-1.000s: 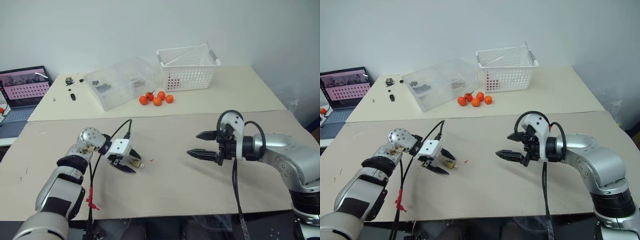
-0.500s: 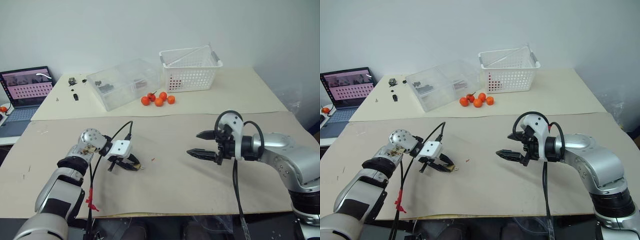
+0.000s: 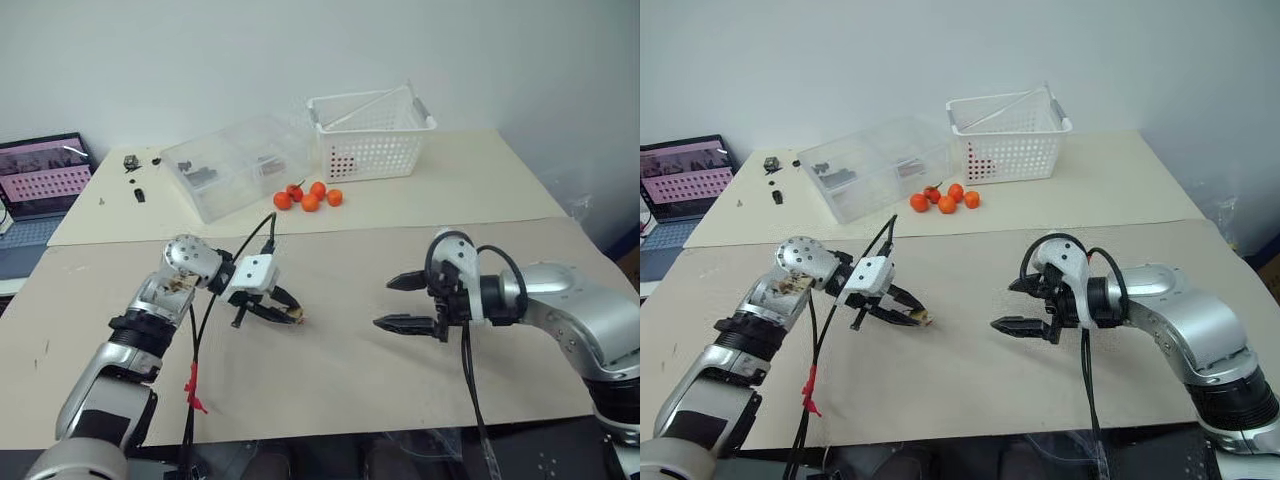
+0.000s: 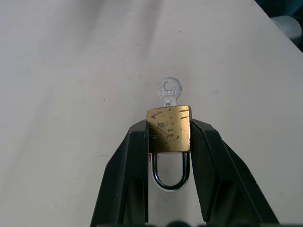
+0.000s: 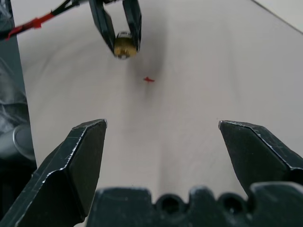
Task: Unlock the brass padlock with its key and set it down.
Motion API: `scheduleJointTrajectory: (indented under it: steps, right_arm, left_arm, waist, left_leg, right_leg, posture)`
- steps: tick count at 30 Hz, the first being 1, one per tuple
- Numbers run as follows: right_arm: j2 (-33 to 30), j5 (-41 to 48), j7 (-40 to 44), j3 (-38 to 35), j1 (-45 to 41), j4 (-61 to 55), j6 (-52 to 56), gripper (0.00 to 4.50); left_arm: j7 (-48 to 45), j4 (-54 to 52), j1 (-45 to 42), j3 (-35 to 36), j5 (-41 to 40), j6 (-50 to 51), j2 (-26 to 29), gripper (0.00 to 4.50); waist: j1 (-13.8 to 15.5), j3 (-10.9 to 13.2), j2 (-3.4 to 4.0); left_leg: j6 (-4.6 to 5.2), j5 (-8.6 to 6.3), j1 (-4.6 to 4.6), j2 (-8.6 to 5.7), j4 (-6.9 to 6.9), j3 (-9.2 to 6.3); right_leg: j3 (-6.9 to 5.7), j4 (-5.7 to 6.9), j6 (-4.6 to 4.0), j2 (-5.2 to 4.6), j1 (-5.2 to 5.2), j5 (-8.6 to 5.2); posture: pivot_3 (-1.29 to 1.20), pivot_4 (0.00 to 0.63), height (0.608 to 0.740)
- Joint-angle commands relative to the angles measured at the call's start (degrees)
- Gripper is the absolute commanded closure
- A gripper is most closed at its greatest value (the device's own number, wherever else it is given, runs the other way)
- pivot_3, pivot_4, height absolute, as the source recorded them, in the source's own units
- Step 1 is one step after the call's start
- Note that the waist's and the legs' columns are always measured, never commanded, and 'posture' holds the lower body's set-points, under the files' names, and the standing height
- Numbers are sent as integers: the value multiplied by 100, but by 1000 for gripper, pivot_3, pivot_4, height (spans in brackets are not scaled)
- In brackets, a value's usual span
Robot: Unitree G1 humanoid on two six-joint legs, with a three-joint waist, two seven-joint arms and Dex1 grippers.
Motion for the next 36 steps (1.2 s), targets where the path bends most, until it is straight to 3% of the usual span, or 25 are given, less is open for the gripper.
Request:
scheduleJointTrajectory:
  steps: [1, 8, 12, 16, 19, 24, 36]
  right_arm:
    - [-644, -109, 540, -292, -50, -82, -373, 0]
    - [-1519, -178, 1146, -622, -236, 299, -730, 0]
    - [-1145, -125, 887, -542, -543, 225, -754, 0]
    - [-348, -484, 295, -179, -571, 17, -1120, 0]
    - [40, -587, 96, -20, -437, -173, -1262, 0]
    - [279, -1023, -33, 173, -305, -138, -1825, 0]
    - [724, -2196, -279, 315, -411, 270, -3551, 0]
  left_arm:
    - [165, -392, 35, 233, -149, 222, 159, 3742]
    - [364, -622, 142, 290, -231, 514, 111, 3742]
    - [484, -827, -2, 379, -502, 1146, 20, 3742]
    - [618, -1130, -257, 525, -868, 2013, -37, 3742]
    - [676, -1278, -528, 540, -896, 2127, -10, 3742]
    - [821, -1302, -1050, 683, -1223, 2759, -131, 3742]
    - [692, -1385, -931, 513, -1474, 3234, -240, 3742]
  waist:
    - [14, 1, 1]
    - [9, 4, -2]
    - [-6, 6, 1]
    - [4, 12, -10]
    - [15, 13, -8]
    - [51, 13, -7]
    - [0, 13, -9]
  left_leg:
    - [0, 0, 0, 0, 1, 0]
    - [-1, -1, -3, -2, 2, 8]
    - [-1, -1, -2, 5, -2, 9]
    - [-2, -1, -3, 13, 2, 7]
    - [-3, 0, -10, 9, 3, 6]
    - [-9, 4, -31, -12, 13, 4]
    - [-28, 15, -20, -8, 5, 10]
  right_leg:
    - [-1, -1, 0, 0, 1, 0]
    - [0, -24, 0, -18, 8, 0]
    - [3, -65, -7, -12, 10, 5]
    - [0, -65, -10, 2, 12, 7]
    - [0, -62, -14, -2, 4, 10]
    - [0, -37, -17, -24, -4, 12]
    - [3, -24, -15, -8, -7, 12]
  posture:
    - [0, 150, 740]
    - [0, 150, 740]
    - [0, 150, 740]
    - [0, 150, 740]
    - [0, 150, 740]
    - [0, 150, 740]
    - [0, 150, 740]
